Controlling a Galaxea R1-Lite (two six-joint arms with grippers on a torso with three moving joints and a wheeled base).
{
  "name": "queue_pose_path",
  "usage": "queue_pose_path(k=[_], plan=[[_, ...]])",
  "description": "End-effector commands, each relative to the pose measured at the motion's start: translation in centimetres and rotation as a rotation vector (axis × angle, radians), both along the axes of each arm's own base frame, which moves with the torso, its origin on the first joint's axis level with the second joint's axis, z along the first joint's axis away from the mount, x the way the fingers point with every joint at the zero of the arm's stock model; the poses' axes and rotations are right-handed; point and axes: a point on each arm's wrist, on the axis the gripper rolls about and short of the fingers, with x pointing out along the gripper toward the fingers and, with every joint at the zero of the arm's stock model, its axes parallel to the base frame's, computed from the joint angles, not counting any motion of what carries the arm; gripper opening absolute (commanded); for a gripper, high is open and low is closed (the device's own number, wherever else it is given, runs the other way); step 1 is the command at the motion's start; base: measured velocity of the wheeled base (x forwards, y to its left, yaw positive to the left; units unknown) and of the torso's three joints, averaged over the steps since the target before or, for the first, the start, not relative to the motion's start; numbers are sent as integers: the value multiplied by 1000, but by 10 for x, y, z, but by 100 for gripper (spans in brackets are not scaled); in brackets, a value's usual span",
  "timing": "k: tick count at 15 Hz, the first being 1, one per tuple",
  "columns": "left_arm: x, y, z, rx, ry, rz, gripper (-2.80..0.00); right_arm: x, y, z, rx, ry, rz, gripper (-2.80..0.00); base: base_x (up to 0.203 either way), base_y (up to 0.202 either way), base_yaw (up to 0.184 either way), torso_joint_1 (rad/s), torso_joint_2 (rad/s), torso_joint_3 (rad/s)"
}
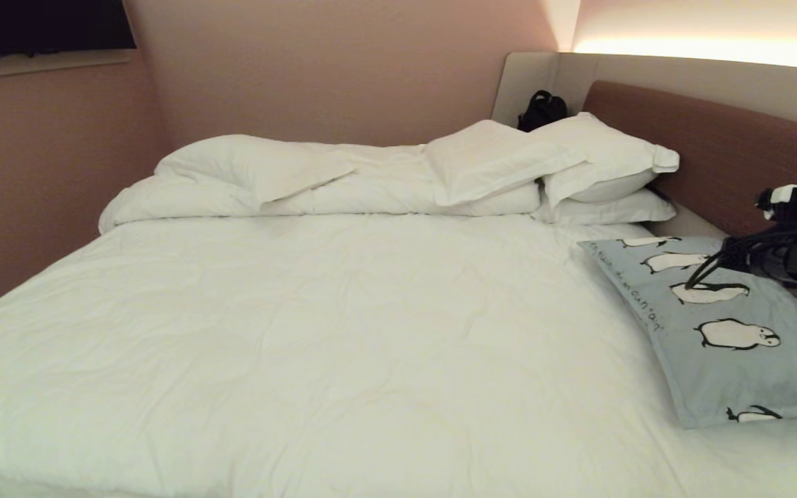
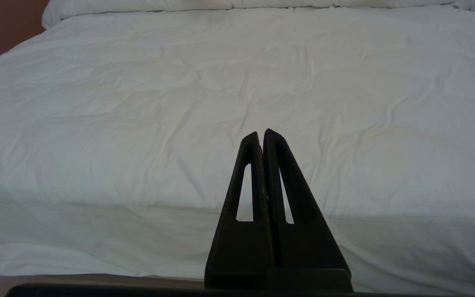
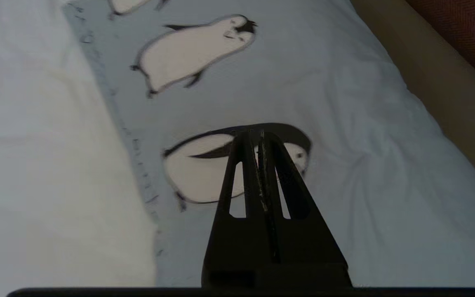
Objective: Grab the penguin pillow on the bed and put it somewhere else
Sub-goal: Pick up the pillow
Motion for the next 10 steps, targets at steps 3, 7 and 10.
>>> queue_pose_path(k=[3, 7, 10], plan=[[0, 0, 0, 0, -1, 1, -280, 4, -27, -25, 5, 48, 38, 0, 0, 0, 0, 0, 0, 0], [0, 0, 0, 0, -1, 1, -280, 6, -37, -40, 21, 68, 47, 0, 0, 0, 0, 0, 0, 0], [0, 0, 0, 0, -1, 1, -280, 12, -45, -50, 24, 75, 42, 0, 0, 0, 0, 0, 0, 0]])
